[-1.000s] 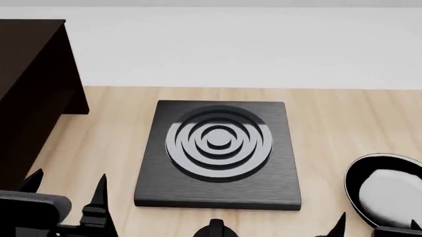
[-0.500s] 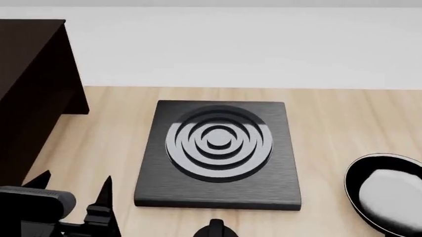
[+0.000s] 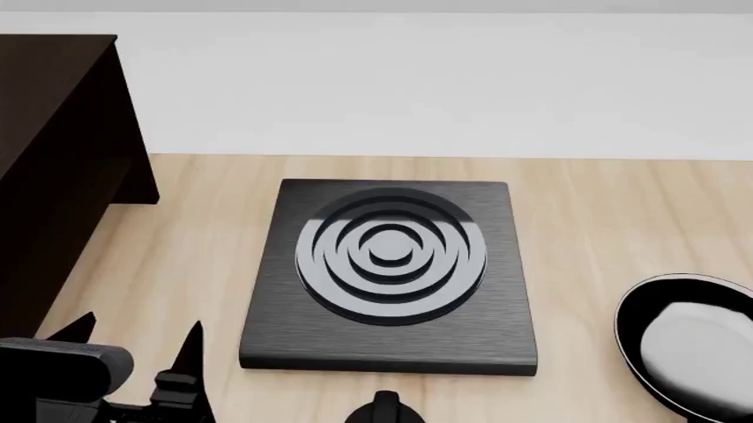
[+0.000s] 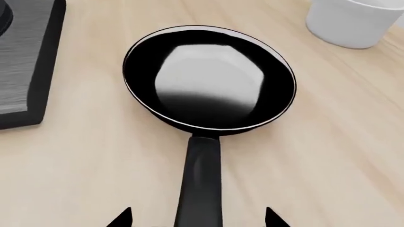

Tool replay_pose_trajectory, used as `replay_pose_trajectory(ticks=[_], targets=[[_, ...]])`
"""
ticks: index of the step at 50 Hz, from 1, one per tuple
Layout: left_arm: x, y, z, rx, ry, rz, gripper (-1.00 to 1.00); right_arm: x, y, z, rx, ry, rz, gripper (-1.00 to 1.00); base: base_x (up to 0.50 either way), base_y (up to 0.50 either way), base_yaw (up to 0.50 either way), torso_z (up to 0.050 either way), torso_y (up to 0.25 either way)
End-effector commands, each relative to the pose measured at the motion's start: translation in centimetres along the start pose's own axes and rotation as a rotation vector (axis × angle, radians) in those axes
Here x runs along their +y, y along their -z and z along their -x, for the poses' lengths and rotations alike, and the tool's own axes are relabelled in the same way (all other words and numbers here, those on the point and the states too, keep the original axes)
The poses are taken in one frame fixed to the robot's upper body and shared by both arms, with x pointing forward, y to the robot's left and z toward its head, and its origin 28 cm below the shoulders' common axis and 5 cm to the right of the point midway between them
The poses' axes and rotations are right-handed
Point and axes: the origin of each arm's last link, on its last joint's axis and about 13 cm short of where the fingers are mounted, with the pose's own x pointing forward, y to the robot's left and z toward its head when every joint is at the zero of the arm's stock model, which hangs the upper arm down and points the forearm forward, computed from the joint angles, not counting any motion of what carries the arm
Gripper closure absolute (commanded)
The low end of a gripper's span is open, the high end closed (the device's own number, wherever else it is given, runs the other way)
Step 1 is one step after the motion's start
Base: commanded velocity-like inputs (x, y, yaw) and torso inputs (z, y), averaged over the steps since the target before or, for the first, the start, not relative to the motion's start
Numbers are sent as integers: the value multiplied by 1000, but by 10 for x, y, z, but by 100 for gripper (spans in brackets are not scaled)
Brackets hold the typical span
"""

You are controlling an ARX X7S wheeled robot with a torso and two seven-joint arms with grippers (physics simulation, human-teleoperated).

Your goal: Put the frying pan on the cabinet shelf.

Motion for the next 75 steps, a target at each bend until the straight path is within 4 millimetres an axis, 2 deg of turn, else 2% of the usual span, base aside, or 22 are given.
replay_pose_trajectory(ticks=[1,20,27,28,43,59,65,71,75], targets=[[2,2,0,0,17,2,-100,3,10,-14,47,0,-26,-100,0,0,0,0,0],[2,2,2,4,14,0,-100,3,35,-16,96,-1,-45,-100,0,0,0,0,0],[1,2,3,5,13,2,-100,4,35,-14,79,5,-40,-100,0,0,0,0,0],[1,3,3,7,15,0,-100,4,33,-13,70,2,-38,100,0,0,0,0,0],[2,3,3,8,15,0,-100,-1,11,2,-28,28,-11,100,0,0,0,0,0],[1,3,3,8,17,2,-100,14,-27,19,-153,-15,53,100,0,0,0,0,1],[2,2,3,18,29,-17,-100,22,-49,30,-205,-61,66,100,0,0,0,0,2],[2,-8,-5,30,58,-7,-100,28,-80,46,-284,-104,118,100,0,0,0,0,2],[5,-21,-12,23,74,8,-100,34,-99,54,-317,-152,193,100,0,0,0,0,3]])
